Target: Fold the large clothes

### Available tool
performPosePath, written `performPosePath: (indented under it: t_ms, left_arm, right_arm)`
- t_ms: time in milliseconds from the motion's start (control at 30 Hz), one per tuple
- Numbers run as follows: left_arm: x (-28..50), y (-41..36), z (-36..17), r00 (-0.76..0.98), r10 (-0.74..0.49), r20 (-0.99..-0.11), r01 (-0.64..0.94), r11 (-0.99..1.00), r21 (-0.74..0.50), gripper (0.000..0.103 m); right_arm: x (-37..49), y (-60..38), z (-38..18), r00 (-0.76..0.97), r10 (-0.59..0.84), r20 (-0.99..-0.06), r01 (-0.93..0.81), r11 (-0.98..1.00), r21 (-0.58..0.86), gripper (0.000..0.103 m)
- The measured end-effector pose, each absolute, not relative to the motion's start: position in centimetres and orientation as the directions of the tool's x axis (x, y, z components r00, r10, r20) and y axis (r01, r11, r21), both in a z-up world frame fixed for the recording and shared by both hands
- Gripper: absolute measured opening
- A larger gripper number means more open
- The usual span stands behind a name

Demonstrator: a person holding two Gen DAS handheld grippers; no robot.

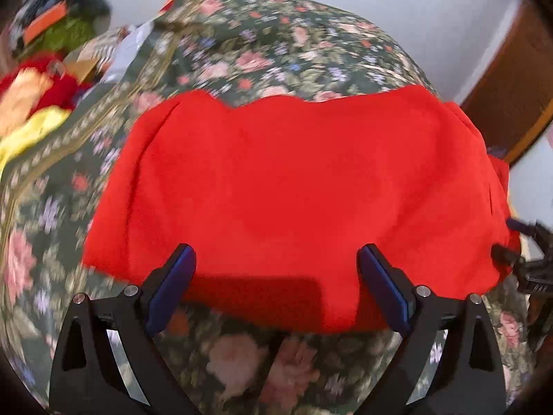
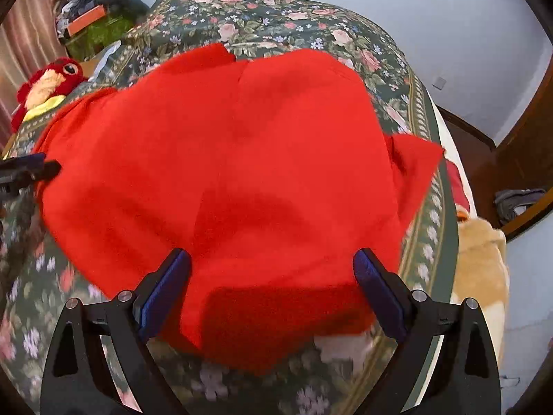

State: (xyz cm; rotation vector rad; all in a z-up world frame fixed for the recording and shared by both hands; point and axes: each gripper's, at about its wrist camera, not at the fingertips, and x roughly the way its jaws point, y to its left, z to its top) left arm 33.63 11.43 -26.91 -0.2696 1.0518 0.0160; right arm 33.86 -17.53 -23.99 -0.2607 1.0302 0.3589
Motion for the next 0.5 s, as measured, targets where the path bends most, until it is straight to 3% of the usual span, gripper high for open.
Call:
performPosePath:
  t_ms: [200,400,500]
  left_arm:
    - [30.6,14.2,-26.3,0.480,-0.061,-0.875,-0.246,0.948,-0.201,0.096]
    - [26.9,18.6,-23.7,0.546,-0.093,-0.833,-0.363,0.869,-0.335,0.096]
    - [26.3,20.0,-23.2,0.577,-0.182,-0.796,-0.371,0.810,-0.454,0.096]
  right_arm:
    - [33.8,-21.8,-24.7,0.355,0.183,-0.917,-0.253,0.963,0.094,0.095]
    - [33.3,-23.9,-22.0,0.362,0.195,-0.912,-0.171,0.975,0.140,0.095]
    - [32.9,-23.7,-19.2,0.420,0.224,-0.879,-0.177,0.971,0.163,0.095]
